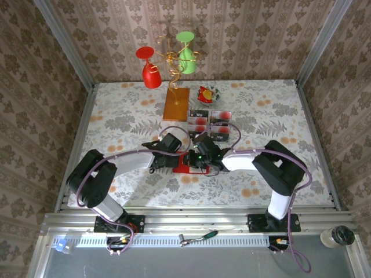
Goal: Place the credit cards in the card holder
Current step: Open the card holder at the center of the table, then press the card holder at the center of the table.
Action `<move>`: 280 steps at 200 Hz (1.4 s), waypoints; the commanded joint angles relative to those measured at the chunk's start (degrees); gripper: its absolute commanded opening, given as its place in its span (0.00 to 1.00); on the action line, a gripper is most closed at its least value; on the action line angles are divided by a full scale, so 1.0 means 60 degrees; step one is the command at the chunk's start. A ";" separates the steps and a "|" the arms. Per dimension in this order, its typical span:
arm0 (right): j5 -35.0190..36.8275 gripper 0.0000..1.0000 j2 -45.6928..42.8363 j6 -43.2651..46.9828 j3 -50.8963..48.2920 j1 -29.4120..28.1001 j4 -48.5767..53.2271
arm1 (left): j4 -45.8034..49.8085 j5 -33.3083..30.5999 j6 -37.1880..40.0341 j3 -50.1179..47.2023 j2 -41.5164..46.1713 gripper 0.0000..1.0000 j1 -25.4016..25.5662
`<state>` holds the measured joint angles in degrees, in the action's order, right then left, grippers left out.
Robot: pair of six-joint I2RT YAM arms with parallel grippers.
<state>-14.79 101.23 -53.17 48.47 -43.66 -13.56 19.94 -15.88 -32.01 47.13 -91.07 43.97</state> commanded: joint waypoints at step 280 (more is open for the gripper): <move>-0.0442 0.04 0.0726 0.1378 0.1046 0.0495 0.1453 | -0.0067 0.0271 0.0081 0.0094 0.0592 0.84 0.0305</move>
<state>-15.97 104.33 -43.75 53.36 -40.40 -3.73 19.22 -15.16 -31.75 46.48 -90.37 44.49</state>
